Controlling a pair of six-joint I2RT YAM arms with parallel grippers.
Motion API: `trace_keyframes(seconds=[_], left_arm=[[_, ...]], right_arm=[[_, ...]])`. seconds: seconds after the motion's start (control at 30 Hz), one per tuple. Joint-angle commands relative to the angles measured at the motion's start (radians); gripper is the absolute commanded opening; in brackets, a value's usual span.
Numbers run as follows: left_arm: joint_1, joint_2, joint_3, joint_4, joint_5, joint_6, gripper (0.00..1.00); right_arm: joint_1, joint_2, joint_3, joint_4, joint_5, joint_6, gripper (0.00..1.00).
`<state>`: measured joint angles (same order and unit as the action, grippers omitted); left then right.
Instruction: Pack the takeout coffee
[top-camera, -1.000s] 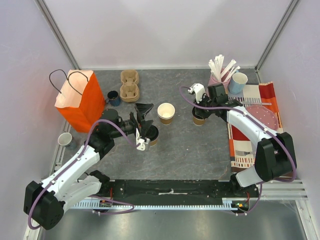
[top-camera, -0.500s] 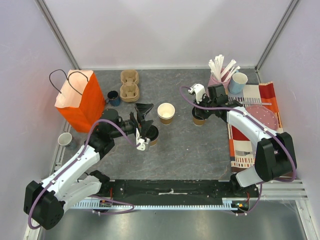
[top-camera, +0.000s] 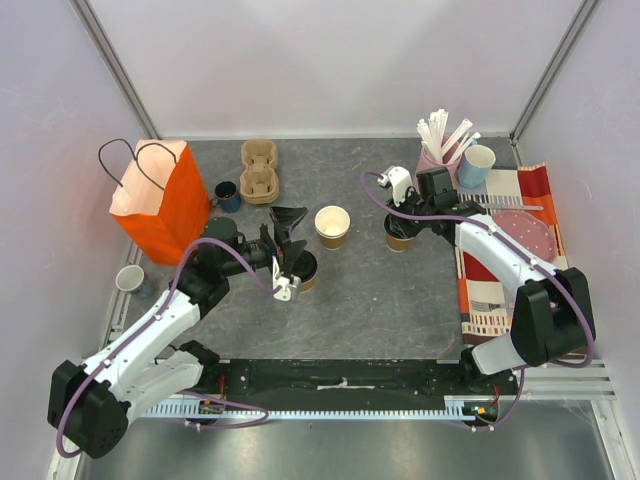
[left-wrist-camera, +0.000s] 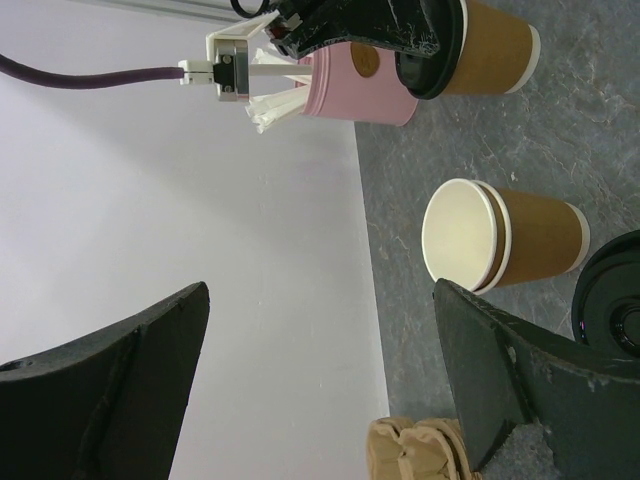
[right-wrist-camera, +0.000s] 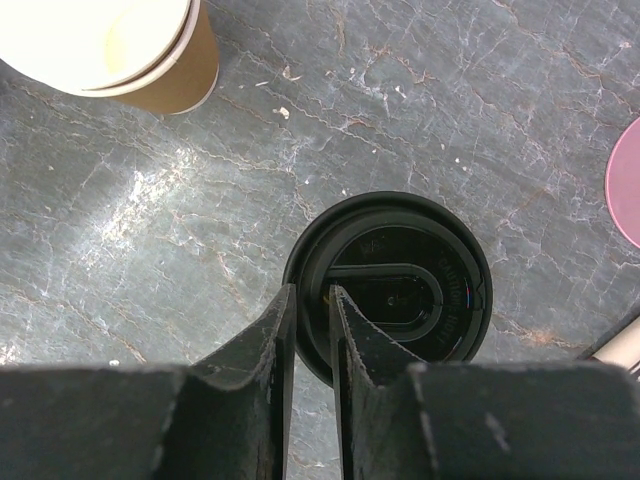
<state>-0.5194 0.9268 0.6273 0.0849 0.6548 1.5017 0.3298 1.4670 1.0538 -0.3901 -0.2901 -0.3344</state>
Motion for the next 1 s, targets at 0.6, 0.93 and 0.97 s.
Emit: trace_keyframes(seconds=[0.6, 0.93, 0.97], left_arm=[[-0.005, 0.006, 0.086, 0.001, -0.064, -0.297, 1.00], [0.005, 0.116, 0.296, -0.206, -0.288, -0.891, 0.96], [0.010, 0.128, 0.310, -0.273, -0.309, -0.935, 0.91]], right_arm=[[-0.003, -0.076, 0.095, -0.072, -0.024, -0.002, 0.69], [0.012, -0.086, 0.221, -0.066, -0.101, 0.034, 0.81], [0.047, -0.091, 0.221, -0.037, -0.103, 0.055, 0.75]])
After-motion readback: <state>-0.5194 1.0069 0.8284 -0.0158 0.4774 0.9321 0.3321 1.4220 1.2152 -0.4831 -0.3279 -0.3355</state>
